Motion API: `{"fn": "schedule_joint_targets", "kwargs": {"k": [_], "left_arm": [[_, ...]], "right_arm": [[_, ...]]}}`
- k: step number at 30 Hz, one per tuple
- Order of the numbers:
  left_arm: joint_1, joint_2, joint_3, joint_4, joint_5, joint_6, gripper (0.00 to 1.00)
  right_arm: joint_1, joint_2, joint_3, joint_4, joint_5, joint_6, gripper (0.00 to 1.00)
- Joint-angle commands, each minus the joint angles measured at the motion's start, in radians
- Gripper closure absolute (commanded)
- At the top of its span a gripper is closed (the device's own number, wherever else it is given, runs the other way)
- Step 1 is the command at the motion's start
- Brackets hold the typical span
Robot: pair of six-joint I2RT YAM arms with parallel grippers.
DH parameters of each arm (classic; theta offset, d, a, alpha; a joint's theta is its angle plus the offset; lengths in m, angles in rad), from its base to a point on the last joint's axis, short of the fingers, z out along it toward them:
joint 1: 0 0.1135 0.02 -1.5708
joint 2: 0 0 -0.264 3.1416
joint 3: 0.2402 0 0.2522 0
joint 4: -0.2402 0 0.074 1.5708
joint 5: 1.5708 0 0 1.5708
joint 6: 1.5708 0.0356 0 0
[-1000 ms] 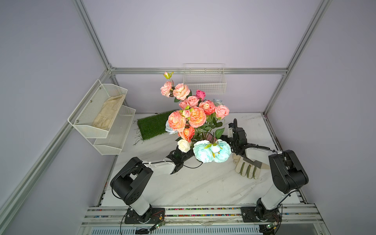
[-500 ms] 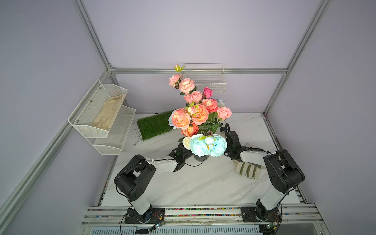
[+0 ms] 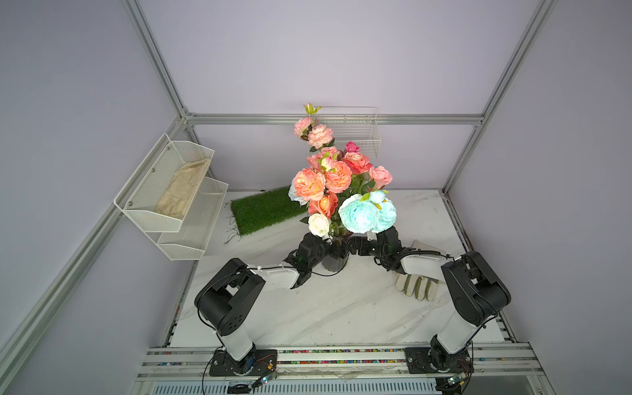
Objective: Pick out pink flowers from the vase
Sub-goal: Pick up the vase from the center of the board.
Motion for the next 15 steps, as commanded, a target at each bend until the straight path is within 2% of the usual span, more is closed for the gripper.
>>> {"fn": "schedule_joint_targets", "kwargs": {"k": [1, 4, 6, 7, 12, 15], "left_arm": [[-0.015, 0.017, -0.001, 0.03, 0.03, -0.017, 0.32], [-0.014, 0.012, -0.04, 0.065, 0.024, -0.016, 0.41], [-0.014, 0.011, -0.067, 0.099, 0.024, -0.016, 0.54], [-0.014, 0.009, -0.079, 0.113, 0.02, -0.017, 0.56], [-0.014, 0.014, -0.141, 0.206, 0.002, -0.012, 0.55], [-0.014, 0.039, -0.18, 0.295, -0.001, 0.003, 0.61]], "right_arm": [[0.053, -0.026, 0.028, -0.048, -0.048, -0.038, 0.13], [0.058, -0.031, 0.028, -0.052, -0.037, -0.045, 0.13], [0.061, -0.031, 0.029, -0.055, -0.029, -0.045, 0.13], [0.062, -0.031, 0.028, -0.054, -0.025, -0.047, 0.13], [0.074, -0.033, 0.033, -0.051, 0.001, -0.052, 0.12], [0.082, -0.026, 0.039, -0.048, 0.006, -0.058, 0.12]]}}
